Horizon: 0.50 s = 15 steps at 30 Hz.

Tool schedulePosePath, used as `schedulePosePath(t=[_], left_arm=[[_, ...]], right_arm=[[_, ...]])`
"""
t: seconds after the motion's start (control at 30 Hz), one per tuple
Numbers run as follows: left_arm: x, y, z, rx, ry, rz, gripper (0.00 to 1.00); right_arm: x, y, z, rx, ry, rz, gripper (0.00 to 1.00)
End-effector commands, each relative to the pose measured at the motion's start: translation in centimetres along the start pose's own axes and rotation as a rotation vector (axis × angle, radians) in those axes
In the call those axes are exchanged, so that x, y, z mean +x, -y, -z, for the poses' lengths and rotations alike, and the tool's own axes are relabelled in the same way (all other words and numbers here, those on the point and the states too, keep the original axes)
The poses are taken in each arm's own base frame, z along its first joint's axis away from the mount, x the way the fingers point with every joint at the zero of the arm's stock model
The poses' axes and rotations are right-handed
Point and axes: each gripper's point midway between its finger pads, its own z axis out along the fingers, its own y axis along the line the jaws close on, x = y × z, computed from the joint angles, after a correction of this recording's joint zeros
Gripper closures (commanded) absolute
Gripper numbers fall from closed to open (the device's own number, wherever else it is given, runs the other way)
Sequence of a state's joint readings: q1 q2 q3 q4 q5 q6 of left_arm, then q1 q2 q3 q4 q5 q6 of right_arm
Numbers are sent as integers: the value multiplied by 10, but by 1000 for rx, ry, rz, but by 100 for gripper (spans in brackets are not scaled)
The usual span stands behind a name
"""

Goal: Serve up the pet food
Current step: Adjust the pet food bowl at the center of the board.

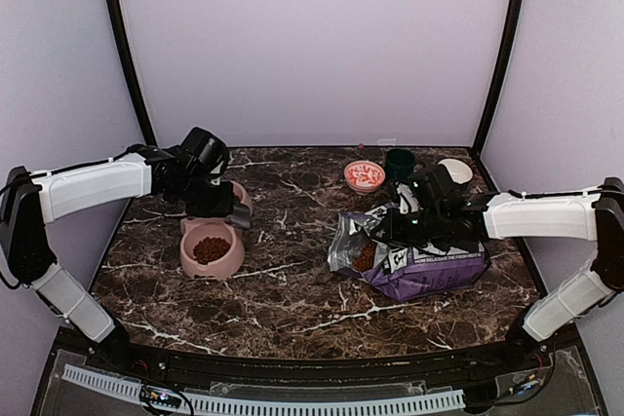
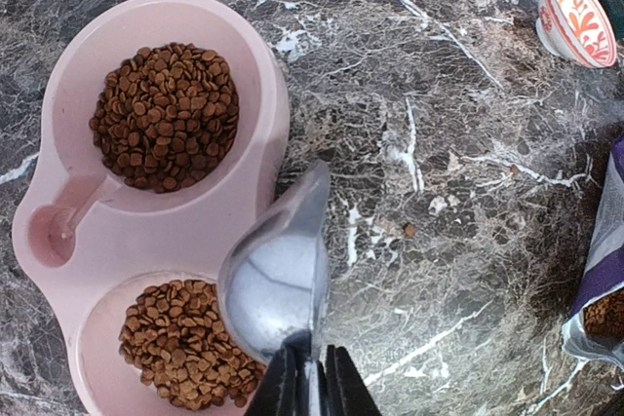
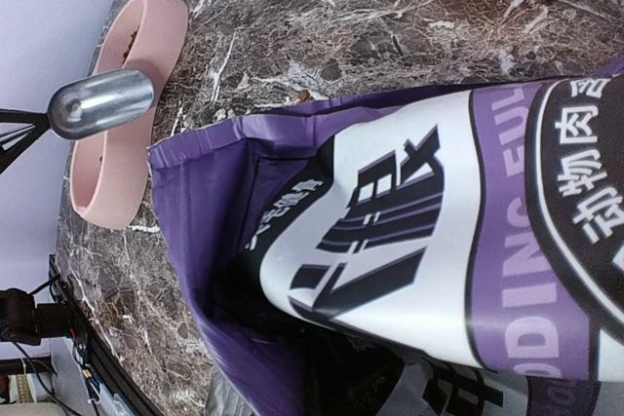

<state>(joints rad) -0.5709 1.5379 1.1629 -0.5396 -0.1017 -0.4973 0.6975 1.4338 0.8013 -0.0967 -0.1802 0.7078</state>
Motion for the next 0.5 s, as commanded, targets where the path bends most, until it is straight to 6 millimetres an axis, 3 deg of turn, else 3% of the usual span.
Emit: schedulePosePath(t=[0.0,0.47], left_arm=[[-8,9,19,70,43,-3,100],[-27,52,42,284,96,16,100]], right_arm=[[-2,22,3,76,13,-27,100],[0,24,3,82,13,-31,100]])
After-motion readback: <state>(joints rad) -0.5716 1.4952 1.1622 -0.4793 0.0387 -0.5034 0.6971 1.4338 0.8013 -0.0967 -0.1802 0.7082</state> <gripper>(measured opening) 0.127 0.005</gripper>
